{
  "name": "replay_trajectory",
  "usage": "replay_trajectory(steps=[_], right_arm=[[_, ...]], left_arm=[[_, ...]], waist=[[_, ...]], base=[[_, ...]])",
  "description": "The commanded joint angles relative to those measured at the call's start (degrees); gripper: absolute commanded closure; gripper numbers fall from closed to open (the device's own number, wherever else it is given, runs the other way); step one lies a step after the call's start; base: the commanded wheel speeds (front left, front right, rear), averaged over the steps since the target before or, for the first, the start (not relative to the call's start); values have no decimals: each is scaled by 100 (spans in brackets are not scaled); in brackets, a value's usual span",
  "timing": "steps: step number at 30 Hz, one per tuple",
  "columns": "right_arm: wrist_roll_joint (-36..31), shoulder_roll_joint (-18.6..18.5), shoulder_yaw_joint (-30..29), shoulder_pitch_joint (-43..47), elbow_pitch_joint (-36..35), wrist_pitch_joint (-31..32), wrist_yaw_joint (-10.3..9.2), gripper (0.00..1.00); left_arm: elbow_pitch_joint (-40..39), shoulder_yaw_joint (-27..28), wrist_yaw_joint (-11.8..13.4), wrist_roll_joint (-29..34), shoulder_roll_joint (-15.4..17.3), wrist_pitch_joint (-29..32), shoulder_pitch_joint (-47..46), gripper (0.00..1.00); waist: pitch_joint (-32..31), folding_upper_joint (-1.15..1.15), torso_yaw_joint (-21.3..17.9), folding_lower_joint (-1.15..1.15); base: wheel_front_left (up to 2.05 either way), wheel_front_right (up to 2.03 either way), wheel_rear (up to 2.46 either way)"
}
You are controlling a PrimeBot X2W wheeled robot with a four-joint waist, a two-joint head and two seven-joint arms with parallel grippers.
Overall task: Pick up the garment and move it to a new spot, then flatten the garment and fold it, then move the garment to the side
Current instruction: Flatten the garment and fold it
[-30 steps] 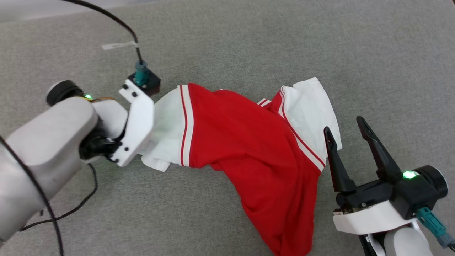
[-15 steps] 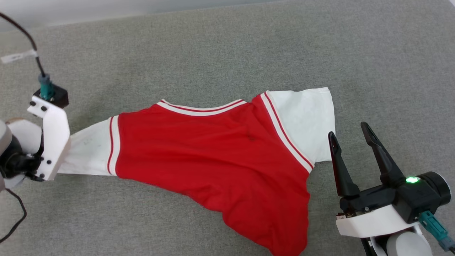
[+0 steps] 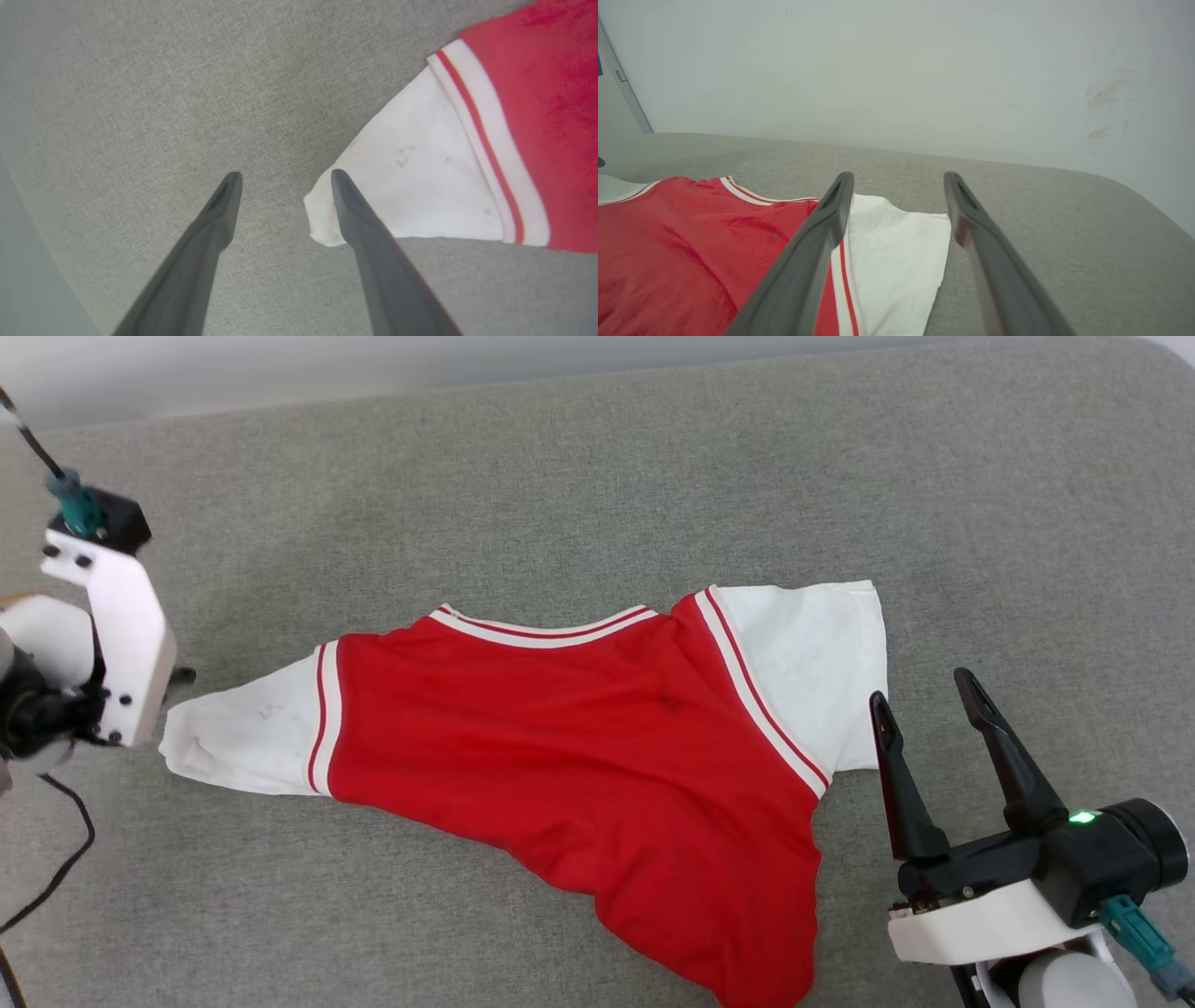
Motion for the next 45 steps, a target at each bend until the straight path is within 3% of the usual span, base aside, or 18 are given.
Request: replay_trajectory(steps=[1, 8, 13, 24, 25, 26, 31, 37, 45], right_arm=[[-31, 10, 13, 50, 2, -12, -2, 0], [-43, -12, 88, 93, -56, -12, -2, 0], [-73, -41, 104, 31, -90, -12, -2, 0], [-98, -38, 150, -176, -76, -12, -2, 0], [-99, -32, 161, -196, -67, -12, -2, 0], [-95, -29, 166, -220, -54, -12, -2, 0], [-161, -274, 109, -524, -54, -13, -3, 0], [-68, -937, 28, -1253, 72, 101, -2, 0], [974, -2348, 945, -2584, 294, 2024, -3, 0]], left_arm=[[-12, 70, -8, -79, -9, -30, -67, 0], [-263, 100, -117, -319, 186, 505, -281, 0], [-337, -25, -5, -265, 234, 730, -170, 0], [-101, -256, 31, -416, -53, 709, 411, 0], [-69, -275, 18, -417, -75, 705, 437, 53], [-47, -288, -4, -426, -94, 711, 447, 100], [-123, -263, -119, -235, 39, 431, 247, 100], [-556, -162, -213, -92, 216, 35, 26, 100], [-1199, -75, -228, 70, 272, -300, -134, 100]], waist=[[-31, 0, 16, 0], [-26, 0, -26, 0], [106, 0, -102, 0], [371, 0, -206, 0], [375, 0, -207, 0], [373, 0, -204, 0], [243, 0, -208, 0], [-10, 0, -96, 0], [-114, 0, 153, 0]], base=[[0, 0, 0], [0, 0, 0], [0, 0, 0], [0, 0, 0], [0, 0, 0], [0, 0, 0], [0, 0, 0], [0, 0, 0], [0, 0, 0]])
